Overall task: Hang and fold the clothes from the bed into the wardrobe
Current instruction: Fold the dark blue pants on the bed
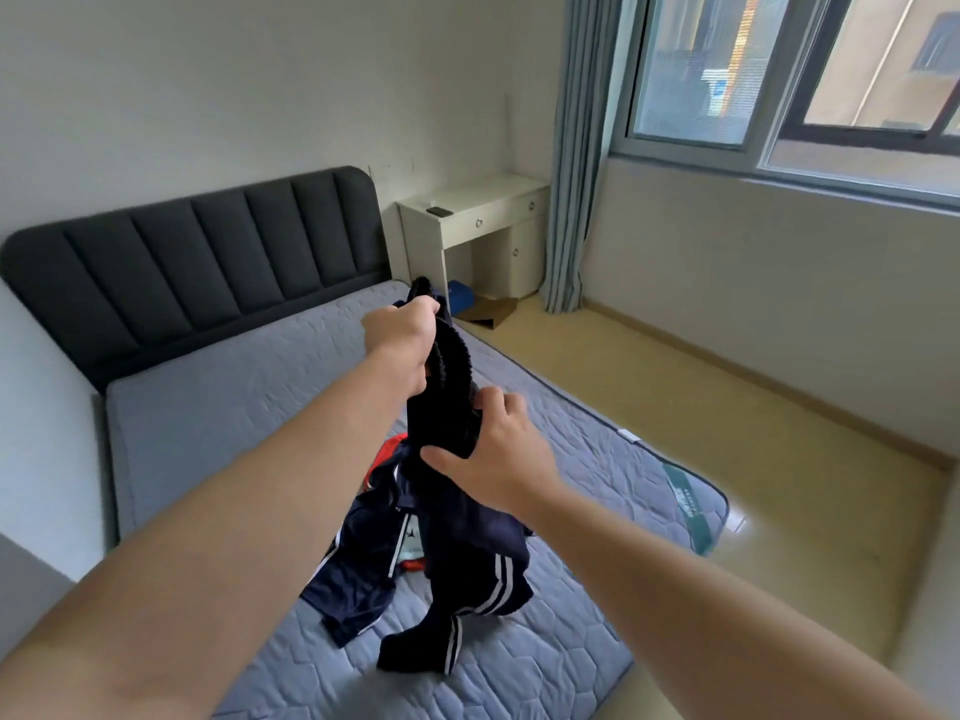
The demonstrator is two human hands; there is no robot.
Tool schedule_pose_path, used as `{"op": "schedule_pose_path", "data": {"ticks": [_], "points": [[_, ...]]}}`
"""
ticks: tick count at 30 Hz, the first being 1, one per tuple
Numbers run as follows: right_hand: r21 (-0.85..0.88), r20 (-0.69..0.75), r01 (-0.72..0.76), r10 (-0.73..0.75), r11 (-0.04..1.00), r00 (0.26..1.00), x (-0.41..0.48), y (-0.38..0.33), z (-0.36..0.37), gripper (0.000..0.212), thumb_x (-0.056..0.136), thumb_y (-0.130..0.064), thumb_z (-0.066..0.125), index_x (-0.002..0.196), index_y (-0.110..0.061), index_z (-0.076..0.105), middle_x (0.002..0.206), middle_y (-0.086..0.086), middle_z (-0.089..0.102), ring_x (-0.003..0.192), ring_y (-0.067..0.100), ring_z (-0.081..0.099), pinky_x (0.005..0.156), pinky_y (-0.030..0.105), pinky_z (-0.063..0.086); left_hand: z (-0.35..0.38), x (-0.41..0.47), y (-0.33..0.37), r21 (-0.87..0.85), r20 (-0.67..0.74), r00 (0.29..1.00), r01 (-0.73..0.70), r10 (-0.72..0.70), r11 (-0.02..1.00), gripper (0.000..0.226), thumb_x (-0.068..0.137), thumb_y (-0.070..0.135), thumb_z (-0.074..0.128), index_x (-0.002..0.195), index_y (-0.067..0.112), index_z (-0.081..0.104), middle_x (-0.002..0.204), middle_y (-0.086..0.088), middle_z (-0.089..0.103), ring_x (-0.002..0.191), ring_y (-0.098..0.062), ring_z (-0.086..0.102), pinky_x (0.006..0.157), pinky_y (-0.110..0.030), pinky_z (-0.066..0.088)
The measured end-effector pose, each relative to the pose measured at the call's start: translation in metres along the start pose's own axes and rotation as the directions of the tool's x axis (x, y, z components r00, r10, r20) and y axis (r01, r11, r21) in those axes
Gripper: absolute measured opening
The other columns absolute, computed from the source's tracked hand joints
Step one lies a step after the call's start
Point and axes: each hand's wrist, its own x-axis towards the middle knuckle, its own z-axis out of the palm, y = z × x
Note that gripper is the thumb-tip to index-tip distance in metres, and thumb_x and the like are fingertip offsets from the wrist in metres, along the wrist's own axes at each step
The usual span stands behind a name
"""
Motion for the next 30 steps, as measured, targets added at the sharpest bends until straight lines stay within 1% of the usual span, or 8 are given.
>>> {"op": "schedule_pose_path", "data": {"ticks": [2, 7, 10, 13, 19, 23, 25, 30], "points": [[-0.079, -0.101, 0.008, -0.016, 0.997, 0.995, -0.004, -0.001, 0.009, 0.087, 0.072, -0.072, 0.057, 0.138, -0.031, 0.019, 0.135, 0.002, 0.032, 0.099, 0.030, 0.057, 0.071, 0.041, 0.054, 0.008, 0.000, 0.007, -0.072, 0.023, 0.999, 0.049, -0.047, 0.996, 0.025, 0.082, 0.026, 0.069, 0.101, 0.012, 0.060, 0.103, -0.009, 0.064, 0.092, -0.025, 0.062, 0.086, -0.041, 0.055], [0.097, -0.189, -0.061, 0.079, 0.993, 0.979, 0.006, -0.019, -0.005, 0.094, 0.076, -0.066, 0.059, 0.145, -0.038, 0.003, 0.137, 0.008, 0.030, 0.089, 0.035, 0.062, 0.061, 0.039, 0.051, 0.022, -0.007, 0.025, -0.200, 0.072, 0.995, 0.084, -0.070, 0.976, 0.037, 0.081, 0.040, 0.075, 0.101, 0.014, 0.058, 0.100, -0.005, 0.062, 0.088, -0.026, 0.064, 0.084, -0.044, 0.057], [0.094, -0.180, -0.047, 0.063, 0.995, 0.982, 0.013, -0.022, -0.024, 0.091, 0.083, -0.023, 0.063, 0.146, -0.039, -0.001, 0.131, 0.013, 0.033, 0.073, 0.027, 0.059, 0.050, 0.034, 0.047, 0.026, -0.010, 0.041, -0.247, 0.116, 0.992, 0.080, -0.052, 0.966, 0.057, 0.077, 0.047, 0.077, 0.119, 0.013, 0.059, 0.110, -0.005, 0.064, 0.096, -0.029, 0.066, 0.087, -0.045, 0.057], [0.124, -0.178, -0.086, 0.108, 0.989, 0.978, 0.022, -0.015, -0.061, 0.084, 0.080, 0.002, 0.049, 0.146, -0.032, 0.012, 0.113, 0.009, 0.047, 0.075, 0.026, 0.058, 0.058, 0.042, 0.055, 0.018, -0.009, 0.060, -0.231, 0.103, 0.995, 0.039, -0.016, 0.972, 0.061, 0.076, 0.049, 0.073, 0.124, 0.016, 0.057, 0.114, 0.002, 0.059, 0.098, -0.024, 0.060, 0.084, -0.041, 0.054], [-0.034, -0.290, 0.051, -0.059, 0.998, 0.955, 0.046, -0.015, -0.157, 0.053, 0.079, 0.004, 0.042, 0.124, -0.025, 0.039, 0.097, 0.002, 0.056, 0.077, 0.021, 0.055, 0.054, 0.033, 0.045, -0.011, 0.011, 0.084, 0.080, -0.017, 0.985, -0.170, 0.172, 0.982, 0.040, 0.065, 0.047, 0.065, 0.085, 0.013, 0.064, 0.108, -0.005, 0.061, 0.090, -0.027, 0.063, 0.069, -0.038, 0.057], [-0.397, -0.324, 0.249, -0.388, 0.883, 0.863, 0.054, -0.027, -0.210, 0.046, 0.084, 0.004, 0.043, 0.114, -0.029, 0.037, 0.098, -0.004, 0.053, 0.081, 0.022, 0.053, 0.062, 0.031, 0.041, -0.021, 0.014, 0.091, 0.180, -0.038, 0.917, -0.384, 0.396, 0.906, 0.038, 0.058, 0.046, 0.060, 0.053, 0.016, 0.036, 0.054, 0.007, 0.042, 0.059, -0.021, 0.044, 0.053, -0.035, 0.034], [-0.557, -0.295, 0.305, -0.527, 0.773, 0.797, 0.055, -0.029, -0.226, 0.040, 0.085, 0.004, 0.043, 0.112, -0.026, 0.040, 0.095, -0.002, 0.054, 0.080, 0.023, 0.050, 0.066, 0.031, 0.038, -0.022, 0.013, 0.092, 0.062, -0.001, 0.903, -0.428, 0.429, 0.902, 0.037, 0.058, 0.042, 0.062, 0.057, 0.018, 0.035, 0.050, 0.010, 0.037, 0.059, -0.018, 0.039, 0.052, -0.034, 0.031], [-0.636, -0.241, 0.333, -0.588, 0.697, 0.772, 0.051, -0.019, -0.247, 0.018, 0.092, -0.016, 0.038, 0.107, -0.025, 0.043, 0.097, -0.005, 0.058, 0.078, 0.019, 0.052, 0.069, 0.029, 0.035, -0.026, 0.005, 0.093, -0.064, 0.262, 0.820, -0.511, 0.508, 0.857, 0.054, 0.072, 0.043, 0.082, 0.107, 0.027, 0.045, 0.094, -0.001, 0.053, 0.076, -0.013, 0.056, 0.069, -0.032, 0.052]]}}
